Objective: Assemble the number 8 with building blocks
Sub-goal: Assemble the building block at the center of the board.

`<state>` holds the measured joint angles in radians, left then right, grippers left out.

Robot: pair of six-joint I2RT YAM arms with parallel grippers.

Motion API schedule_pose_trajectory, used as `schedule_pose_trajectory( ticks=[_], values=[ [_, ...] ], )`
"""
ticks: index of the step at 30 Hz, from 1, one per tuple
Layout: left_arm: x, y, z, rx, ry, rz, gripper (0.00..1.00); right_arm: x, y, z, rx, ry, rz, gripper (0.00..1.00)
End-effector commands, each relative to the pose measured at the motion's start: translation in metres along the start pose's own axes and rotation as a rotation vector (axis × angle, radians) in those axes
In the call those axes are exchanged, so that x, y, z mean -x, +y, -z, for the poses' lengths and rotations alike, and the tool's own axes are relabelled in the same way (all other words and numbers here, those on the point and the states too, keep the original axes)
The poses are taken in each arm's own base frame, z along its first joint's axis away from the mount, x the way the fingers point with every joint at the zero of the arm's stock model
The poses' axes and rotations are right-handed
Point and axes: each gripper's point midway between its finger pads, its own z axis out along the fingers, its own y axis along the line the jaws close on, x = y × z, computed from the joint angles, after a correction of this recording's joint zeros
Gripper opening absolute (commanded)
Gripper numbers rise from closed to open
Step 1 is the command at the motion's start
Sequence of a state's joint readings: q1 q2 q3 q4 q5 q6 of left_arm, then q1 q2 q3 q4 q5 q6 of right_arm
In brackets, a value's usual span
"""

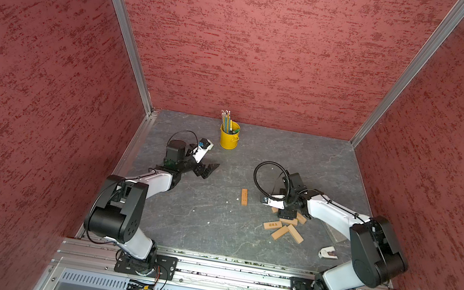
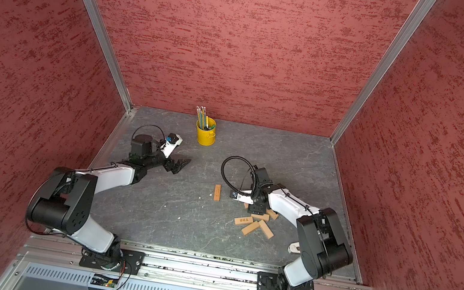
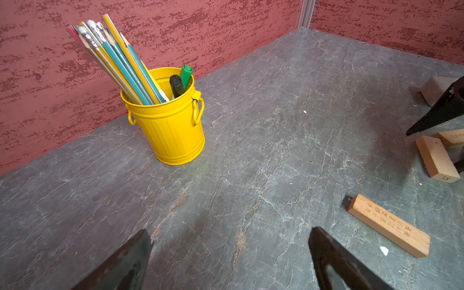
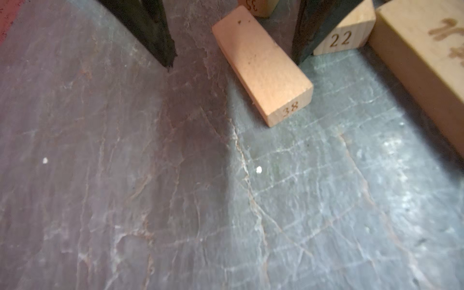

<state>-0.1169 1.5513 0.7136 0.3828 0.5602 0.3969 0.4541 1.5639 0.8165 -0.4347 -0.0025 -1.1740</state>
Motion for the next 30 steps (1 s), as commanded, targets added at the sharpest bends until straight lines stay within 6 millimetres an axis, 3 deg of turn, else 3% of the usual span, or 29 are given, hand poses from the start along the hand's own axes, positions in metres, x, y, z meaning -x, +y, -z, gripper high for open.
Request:
schedule_pose_trajectory(
  ticks=[1, 7, 14, 18, 22, 30],
  values=[
    [0.002, 0.002, -0.002, -0.008, -0.011, 0.004, 0.99, 0.001, 0.029, -0.015, 0.098, -0.026, -0.011, 0.7],
    [0.001, 0.003, -0.002, -0.007, -0.012, 0.01, 1.0, -0.001, 0.037, -0.018, 0.151, -0.017, -0.045, 0.52],
    [0.001, 0.004, -0.001, -0.012, -0.016, 0.015, 1.0, -0.008, 0.064, -0.027, 0.246, 0.003, -0.064, 0.49],
    [-0.001, 0.006, -0.001, -0.013, -0.015, 0.023, 0.99, 0.0, 0.07, -0.028, 0.304, -0.02, -0.125, 0.34],
    [0.0, 0.006, 0.0, -0.014, -0.02, 0.021, 0.99, 0.005, 0.074, -0.025, 0.396, 0.016, -0.212, 0.3],
    [-0.004, 0.008, -0.006, -0.04, 0.012, 0.044, 0.99, 0.015, 0.058, -0.033, 0.365, 0.003, -0.263, 0.2]
  ],
)
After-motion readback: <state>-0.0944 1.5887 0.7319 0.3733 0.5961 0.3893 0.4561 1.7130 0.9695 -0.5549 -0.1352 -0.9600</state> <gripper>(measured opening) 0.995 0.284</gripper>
